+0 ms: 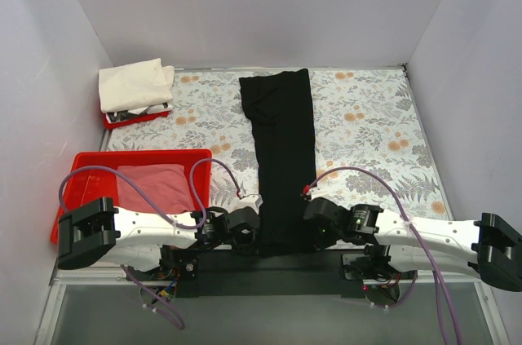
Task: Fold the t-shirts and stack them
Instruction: Fold the tshirt
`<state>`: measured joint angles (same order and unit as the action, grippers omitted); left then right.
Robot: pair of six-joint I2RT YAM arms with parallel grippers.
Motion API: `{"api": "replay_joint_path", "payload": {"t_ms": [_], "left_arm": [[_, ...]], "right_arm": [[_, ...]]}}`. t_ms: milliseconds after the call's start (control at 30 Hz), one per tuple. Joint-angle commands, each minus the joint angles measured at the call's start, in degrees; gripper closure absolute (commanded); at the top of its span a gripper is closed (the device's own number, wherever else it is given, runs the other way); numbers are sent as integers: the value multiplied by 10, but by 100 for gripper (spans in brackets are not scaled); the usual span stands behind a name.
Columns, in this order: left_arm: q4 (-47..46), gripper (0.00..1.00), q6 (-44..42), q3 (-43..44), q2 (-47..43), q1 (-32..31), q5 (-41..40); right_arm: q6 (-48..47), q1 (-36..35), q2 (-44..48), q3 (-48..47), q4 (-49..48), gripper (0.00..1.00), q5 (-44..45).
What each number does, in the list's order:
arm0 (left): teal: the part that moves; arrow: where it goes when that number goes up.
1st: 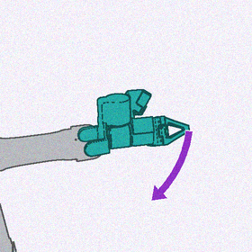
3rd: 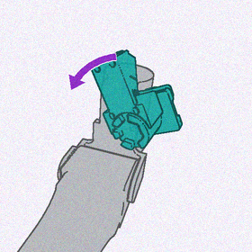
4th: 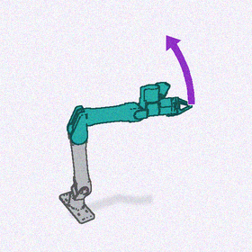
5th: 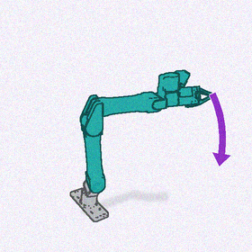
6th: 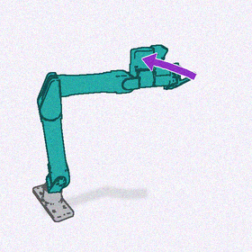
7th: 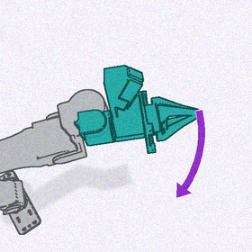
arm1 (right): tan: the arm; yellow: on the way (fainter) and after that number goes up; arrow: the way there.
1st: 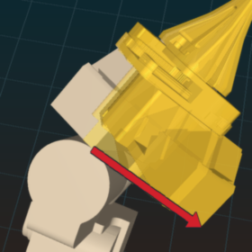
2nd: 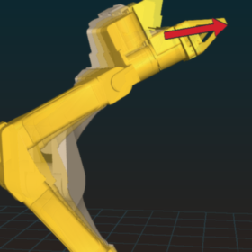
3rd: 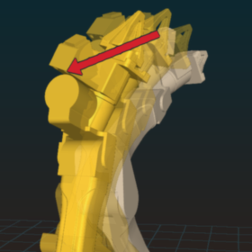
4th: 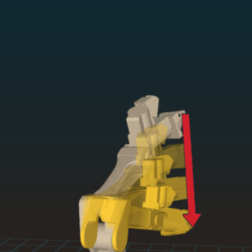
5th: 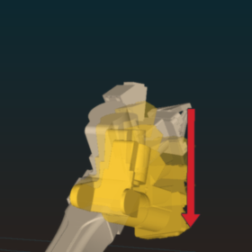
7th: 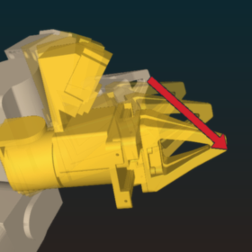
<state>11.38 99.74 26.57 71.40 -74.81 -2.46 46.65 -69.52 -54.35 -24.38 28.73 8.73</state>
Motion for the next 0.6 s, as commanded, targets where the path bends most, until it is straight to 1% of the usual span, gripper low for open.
{"api": "replay_joint_path", "payload": {"t_ms": [0,133,300,400,433,500,533,567], "left_arm": [[-34,100,-37,-7,-8,-7,49],[-52,100,-46,-6,7,-10,86],[-48,100,-35,-7,-3,-18,89],[-47,100,-20,-11,-31,-19,54],[-48,100,-12,-11,-52,-19,10],[-55,100,-3,-11,-64,-19,-31],[-60,100,4,-13,-67,-19,-52],[-89,100,11,-18,-64,-19,-70]], "right_arm": [[-38,-7,-20,-38,47,99,-42],[-68,-15,-44,-53,77,99,-67],[-83,-16,-38,-77,111,99,-83],[-82,-17,-30,-89,124,99,-65],[-75,-17,-20,-96,123,99,-47],[-64,-17,-11,-102,122,99,-19],[-54,-17,-3,-108,121,99,16],[-50,-17,-1,-109,121,99,35]]}}
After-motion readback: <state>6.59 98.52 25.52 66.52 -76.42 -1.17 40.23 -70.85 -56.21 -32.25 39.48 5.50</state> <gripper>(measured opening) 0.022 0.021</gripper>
